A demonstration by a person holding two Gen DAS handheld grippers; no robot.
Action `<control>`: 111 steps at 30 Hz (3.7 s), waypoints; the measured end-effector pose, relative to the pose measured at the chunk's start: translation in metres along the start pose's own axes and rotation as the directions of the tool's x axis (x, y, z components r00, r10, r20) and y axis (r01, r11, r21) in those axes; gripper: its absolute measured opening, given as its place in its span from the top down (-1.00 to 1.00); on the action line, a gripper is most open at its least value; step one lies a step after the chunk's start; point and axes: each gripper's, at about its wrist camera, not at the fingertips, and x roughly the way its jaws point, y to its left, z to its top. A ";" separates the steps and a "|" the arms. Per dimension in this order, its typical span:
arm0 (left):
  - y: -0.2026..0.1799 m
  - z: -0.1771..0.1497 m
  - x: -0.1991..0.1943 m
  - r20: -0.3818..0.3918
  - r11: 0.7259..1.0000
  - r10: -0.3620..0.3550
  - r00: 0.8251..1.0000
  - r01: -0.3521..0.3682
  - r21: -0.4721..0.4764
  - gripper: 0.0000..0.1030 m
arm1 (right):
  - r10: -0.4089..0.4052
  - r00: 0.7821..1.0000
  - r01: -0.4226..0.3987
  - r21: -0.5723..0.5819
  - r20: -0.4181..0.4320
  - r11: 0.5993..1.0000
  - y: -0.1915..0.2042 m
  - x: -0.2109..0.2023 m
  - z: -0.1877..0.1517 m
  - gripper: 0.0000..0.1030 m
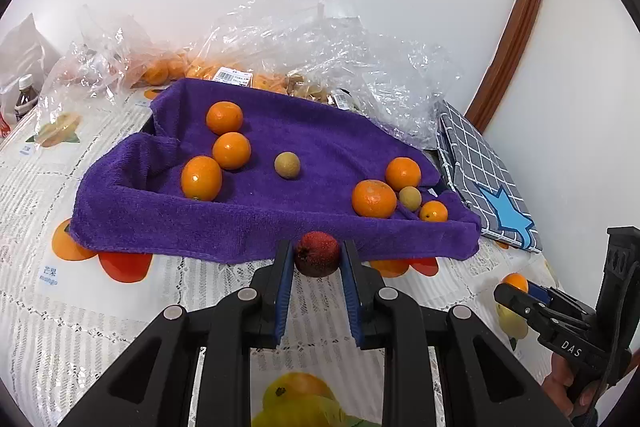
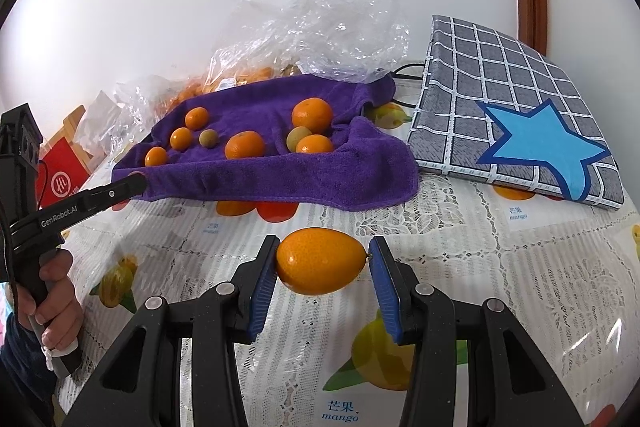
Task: Organize fruits
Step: 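Carry the oval orange with the right tool over the towel while the left tool carries the red fruit, then lower the oval orange onto the towel and open the right tool while the left tool releases the red fruit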
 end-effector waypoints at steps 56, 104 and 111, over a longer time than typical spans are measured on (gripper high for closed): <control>0.099 0.129 0.043 -0.055 0.987 0.086 0.995 -0.093 -0.131 0.56 | 0.112 0.994 -0.112 0.021 0.013 0.993 0.017 0.104 0.174 0.11; 0.035 0.100 0.023 -0.179 0.992 0.123 0.976 -0.127 -0.010 0.21 | -0.024 0.998 0.025 0.027 -0.052 0.999 0.044 0.038 0.139 -0.25; 0.003 0.075 -0.038 -0.099 0.988 0.148 0.984 -0.143 0.050 -0.07 | -0.130 0.991 0.127 -0.063 -0.042 0.990 0.073 -0.025 0.110 -0.27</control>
